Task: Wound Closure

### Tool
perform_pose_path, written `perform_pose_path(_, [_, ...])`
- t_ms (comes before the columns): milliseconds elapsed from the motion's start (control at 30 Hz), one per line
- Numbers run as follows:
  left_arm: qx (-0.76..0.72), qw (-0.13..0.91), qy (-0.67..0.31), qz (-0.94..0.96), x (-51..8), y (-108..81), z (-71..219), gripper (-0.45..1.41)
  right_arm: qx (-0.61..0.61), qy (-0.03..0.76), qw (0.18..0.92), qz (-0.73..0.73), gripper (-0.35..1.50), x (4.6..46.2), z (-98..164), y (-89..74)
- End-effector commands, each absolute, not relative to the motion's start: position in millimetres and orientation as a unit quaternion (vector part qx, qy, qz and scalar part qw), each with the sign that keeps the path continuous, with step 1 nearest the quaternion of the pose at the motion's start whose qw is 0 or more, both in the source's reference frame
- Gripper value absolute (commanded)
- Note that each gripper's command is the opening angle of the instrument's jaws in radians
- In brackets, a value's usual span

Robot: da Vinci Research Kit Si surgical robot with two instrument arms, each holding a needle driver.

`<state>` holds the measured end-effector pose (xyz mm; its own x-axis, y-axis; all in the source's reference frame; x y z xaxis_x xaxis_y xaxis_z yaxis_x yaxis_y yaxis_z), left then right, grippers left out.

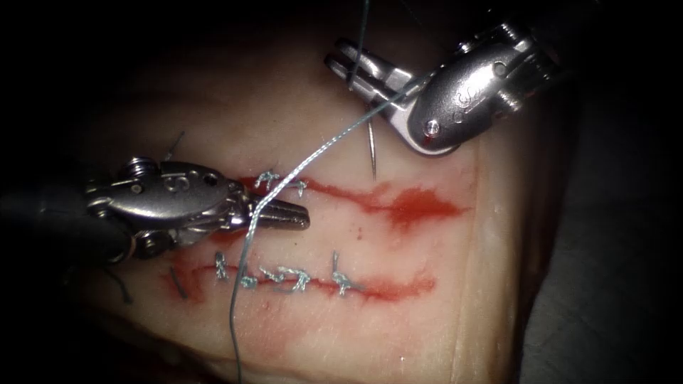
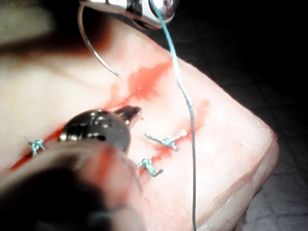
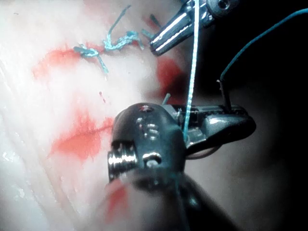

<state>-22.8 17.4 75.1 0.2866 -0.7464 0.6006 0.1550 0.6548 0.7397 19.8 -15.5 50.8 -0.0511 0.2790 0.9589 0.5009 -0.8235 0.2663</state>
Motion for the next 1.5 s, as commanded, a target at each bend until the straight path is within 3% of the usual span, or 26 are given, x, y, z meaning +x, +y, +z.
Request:
perform_pose_path(33, [0.275, 0.753, -0.517, -0.299, -23.0, 17.9, 76.1, -0.45, -0.684, -0.285, 0.089, -0.666, -0.35, 20.7, 51.5, -15.3])
perform_pose_path(333, [0.158, 0.795, -0.534, -0.24, -22.8, 20.2, 77.6, -0.45, -0.693, -0.276, 0.089, -0.66, -0.35, 21.5, 52.5, -15.6])
perform_pose_path(567, [0.109, 0.777, -0.613, -0.096, -25.0, 20.8, 79.8, -0.45, -0.696, -0.275, 0.085, -0.657, -0.35, 21.4, 52.1, -15.3])
perform_pose_path(900, [0.236, 0.758, -0.59, -0.149, -25.0, 18.4, 82.9, -0.45, -0.636, -0.362, 0.013, -0.681, -0.35, 22.5, 52.4, -15.9])
perform_pose_path(1133, [0.275, 0.734, -0.584, -0.21, -24.4, 19.1, 82.2, -0.45, -0.651, -0.33, 0.061, -0.681, -0.35, 23.0, 52.5, -16.3])
perform_pose_path(1167, [0.276, 0.728, -0.584, -0.23, -24.2, 19.4, 82.0, -0.38, -0.663, -0.314, 0.074, -0.675, -0.35, 23.0, 52.5, -16.3])
perform_pose_path(1267, [0.279, 0.709, -0.574, -0.299, -23.5, 20.2, 81.6, 0.51, -0.695, -0.27, 0.102, -0.658, -0.35, 22.7, 52.2, -16.1])
perform_pose_path(1300, [0.292, 0.697, -0.562, -0.336, -23.3, 20.4, 81.5, 0.69, -0.702, -0.259, 0.11, -0.654, -0.35, 22.7, 52.0, -16.1])
perform_pose_path(1367, [0.315, 0.678, -0.549, -0.375, -23.2, 20.5, 81.5, 0.86, -0.717, -0.238, 0.12, -0.644, -0.35, 22.7, 51.7, -16.1])
perform_pose_path(1500, [0.366, 0.639, -0.527, -0.424, -23.2, 20.5, 81.5, 0.94, -0.741, -0.204, 0.128, -0.627, -0.35, 23.0, 51.0, -16.1])
